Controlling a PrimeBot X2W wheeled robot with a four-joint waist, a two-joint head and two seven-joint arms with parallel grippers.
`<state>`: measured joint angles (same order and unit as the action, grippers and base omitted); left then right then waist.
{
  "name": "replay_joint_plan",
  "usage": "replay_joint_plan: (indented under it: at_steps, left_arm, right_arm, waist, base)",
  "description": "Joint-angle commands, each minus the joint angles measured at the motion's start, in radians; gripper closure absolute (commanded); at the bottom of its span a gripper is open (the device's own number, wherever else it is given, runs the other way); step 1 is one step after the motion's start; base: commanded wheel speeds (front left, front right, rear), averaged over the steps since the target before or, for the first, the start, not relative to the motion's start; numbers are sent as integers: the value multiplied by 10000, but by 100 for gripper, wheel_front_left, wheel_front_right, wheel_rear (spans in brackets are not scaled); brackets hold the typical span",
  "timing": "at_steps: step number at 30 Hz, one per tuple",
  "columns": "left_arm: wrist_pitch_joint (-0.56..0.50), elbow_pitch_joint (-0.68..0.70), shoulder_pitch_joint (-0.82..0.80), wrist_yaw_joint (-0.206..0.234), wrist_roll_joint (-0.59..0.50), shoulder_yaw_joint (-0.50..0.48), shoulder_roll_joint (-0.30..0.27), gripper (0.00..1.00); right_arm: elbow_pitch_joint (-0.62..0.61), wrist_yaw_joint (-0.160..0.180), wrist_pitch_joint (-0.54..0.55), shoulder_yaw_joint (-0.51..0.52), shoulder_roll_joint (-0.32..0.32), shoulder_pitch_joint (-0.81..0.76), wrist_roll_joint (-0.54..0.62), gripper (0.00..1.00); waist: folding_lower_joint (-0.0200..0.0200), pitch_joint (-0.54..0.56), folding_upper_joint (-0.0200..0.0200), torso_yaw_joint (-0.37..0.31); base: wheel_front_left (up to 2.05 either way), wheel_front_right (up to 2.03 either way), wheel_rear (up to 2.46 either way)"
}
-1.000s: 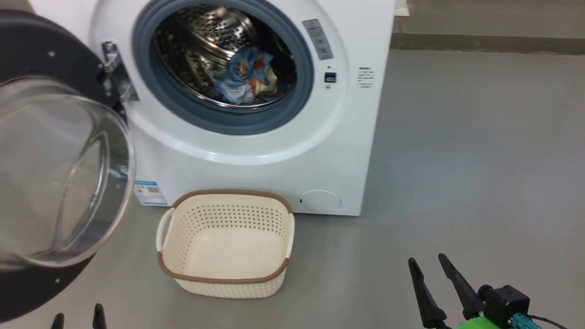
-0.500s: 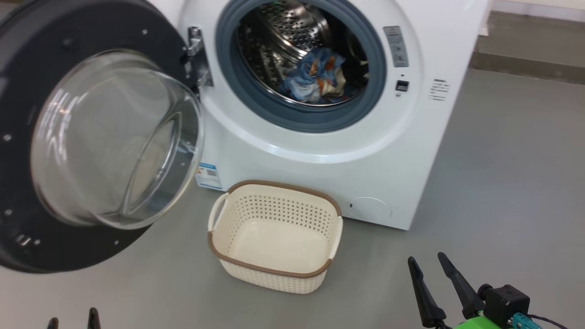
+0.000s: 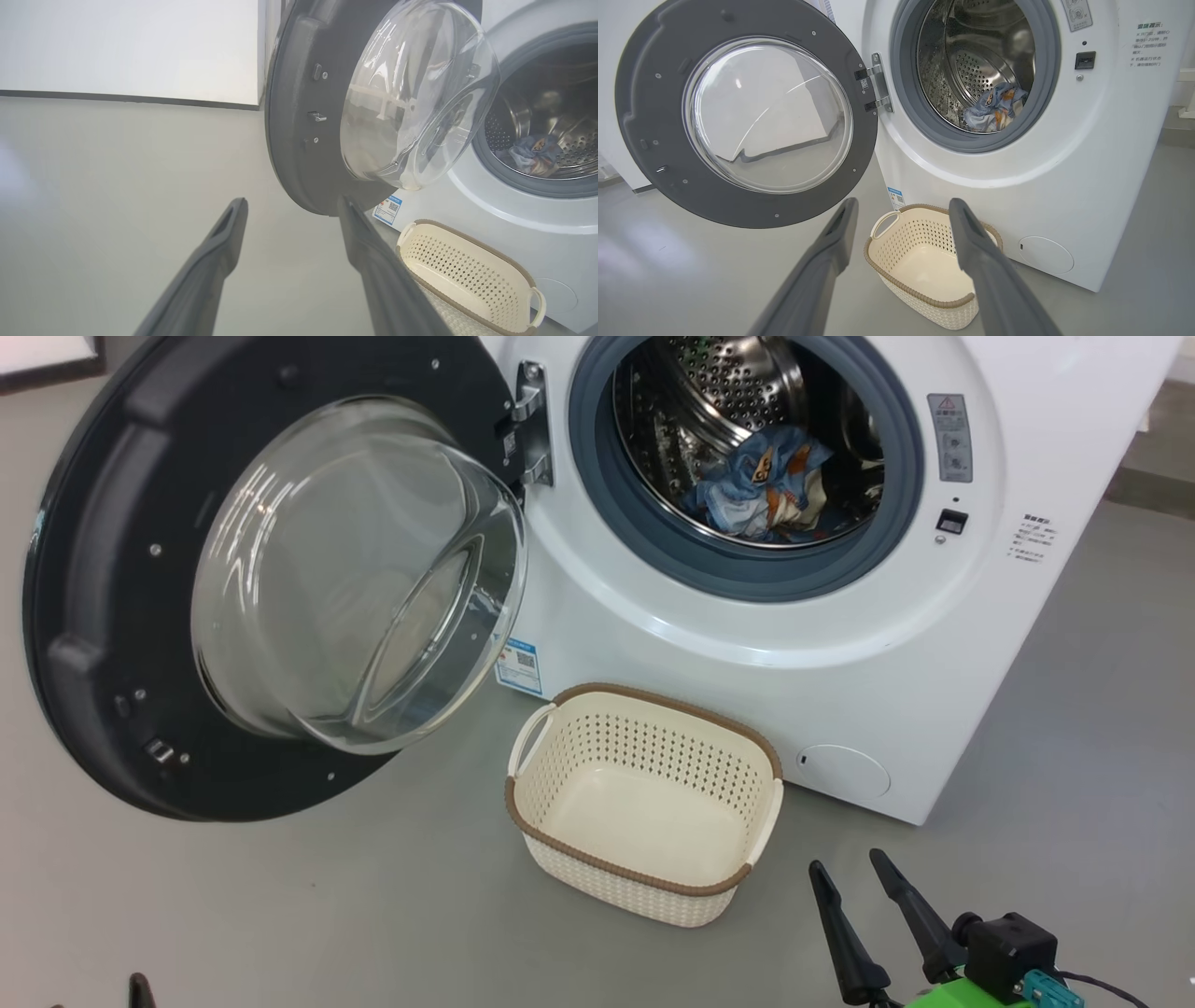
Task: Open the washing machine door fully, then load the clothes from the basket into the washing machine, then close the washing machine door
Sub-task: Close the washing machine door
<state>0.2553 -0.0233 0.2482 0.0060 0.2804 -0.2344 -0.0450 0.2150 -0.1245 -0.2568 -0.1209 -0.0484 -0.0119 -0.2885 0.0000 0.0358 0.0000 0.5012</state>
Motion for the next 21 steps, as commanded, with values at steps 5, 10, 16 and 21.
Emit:
replay_joint_plan:
  at_steps: [5, 10, 16, 21]
  left_arm:
    - [65, 387, -72, 172, 188, -330, -53, 0]
    - [65, 447, -52, 243, 262, -295, -53, 0]
    - [65, 468, -11, 290, 271, -272, -53, 0]
    - [65, 478, -12, 260, 239, -240, -53, 0]
  right_arm:
    - [-75, -62, -49, -362, -18, 657, 164, 0]
    - [-10, -62, -49, -414, -18, 757, 189, 0]
    - [46, -62, -49, -398, -18, 754, 179, 0]
    - [60, -62, -49, -340, -18, 720, 165, 0]
  waist:
    - [0, -193, 0, 155]
    - [0, -258, 0, 197]
    - [0, -252, 0, 192]
    - [0, -235, 0, 180]
  base:
    - [0, 0, 0]
    - [0, 0, 0]
    - [0, 0, 0]
    - [0, 0, 0]
